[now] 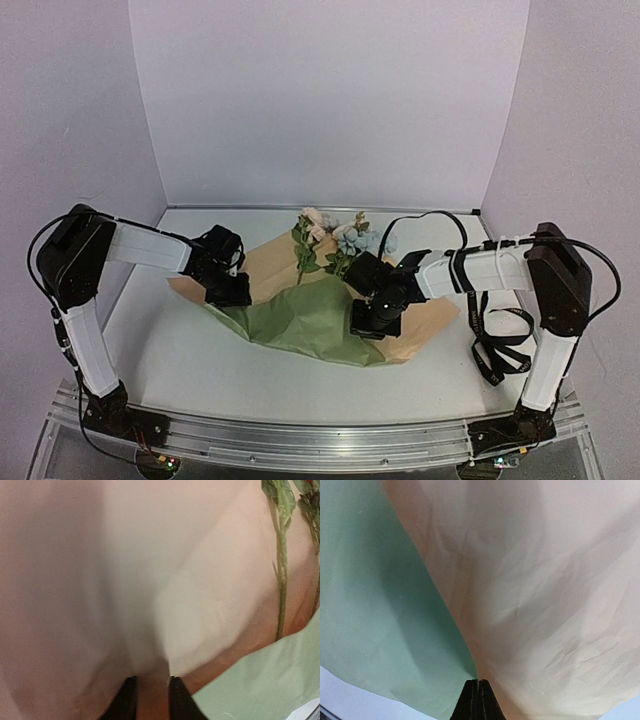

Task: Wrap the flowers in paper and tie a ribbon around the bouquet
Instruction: Fold the bottom corner of the flattened wrapping paper at the center of the board, then press the fold line of the 1/4-folded wrapping paper.

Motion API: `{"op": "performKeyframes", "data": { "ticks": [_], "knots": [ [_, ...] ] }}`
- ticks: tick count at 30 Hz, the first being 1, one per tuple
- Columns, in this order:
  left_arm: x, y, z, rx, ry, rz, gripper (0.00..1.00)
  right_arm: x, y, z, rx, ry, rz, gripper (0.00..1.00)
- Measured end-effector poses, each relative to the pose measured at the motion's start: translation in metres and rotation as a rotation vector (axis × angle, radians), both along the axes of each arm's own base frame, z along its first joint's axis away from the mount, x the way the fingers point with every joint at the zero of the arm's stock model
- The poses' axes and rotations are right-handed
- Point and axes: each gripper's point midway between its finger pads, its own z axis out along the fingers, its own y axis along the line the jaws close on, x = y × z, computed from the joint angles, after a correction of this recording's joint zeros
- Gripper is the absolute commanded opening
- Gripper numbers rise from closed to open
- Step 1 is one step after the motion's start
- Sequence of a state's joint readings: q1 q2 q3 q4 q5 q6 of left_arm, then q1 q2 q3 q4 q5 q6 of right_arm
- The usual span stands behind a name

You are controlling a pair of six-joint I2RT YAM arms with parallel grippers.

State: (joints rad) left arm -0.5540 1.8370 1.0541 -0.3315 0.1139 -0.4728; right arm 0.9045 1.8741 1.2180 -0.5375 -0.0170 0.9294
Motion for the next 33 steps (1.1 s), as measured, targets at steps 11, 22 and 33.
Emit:
{"op": "performKeyframes", "data": {
  "ticks": [11, 22, 33],
  "knots": [
    [-0.003, 0.013, 0.070, -0.071, -0.030, 0.073, 0.52, 0.045, 0.017, 0.034, 0.051, -0.113, 0.010, 0.00],
    [-0.050, 0.094, 0.103, -0.186, -0.006, 0.508, 0.60, 0.045, 0.015, 0.019, 0.023, -0.092, 0.013, 0.00],
    [-0.088, 0.084, 0.031, -0.332, 0.254, 0.696, 0.56, 0.045, 0.015, 0.018, 0.021, -0.094, 0.010, 0.00]
  ]
}}
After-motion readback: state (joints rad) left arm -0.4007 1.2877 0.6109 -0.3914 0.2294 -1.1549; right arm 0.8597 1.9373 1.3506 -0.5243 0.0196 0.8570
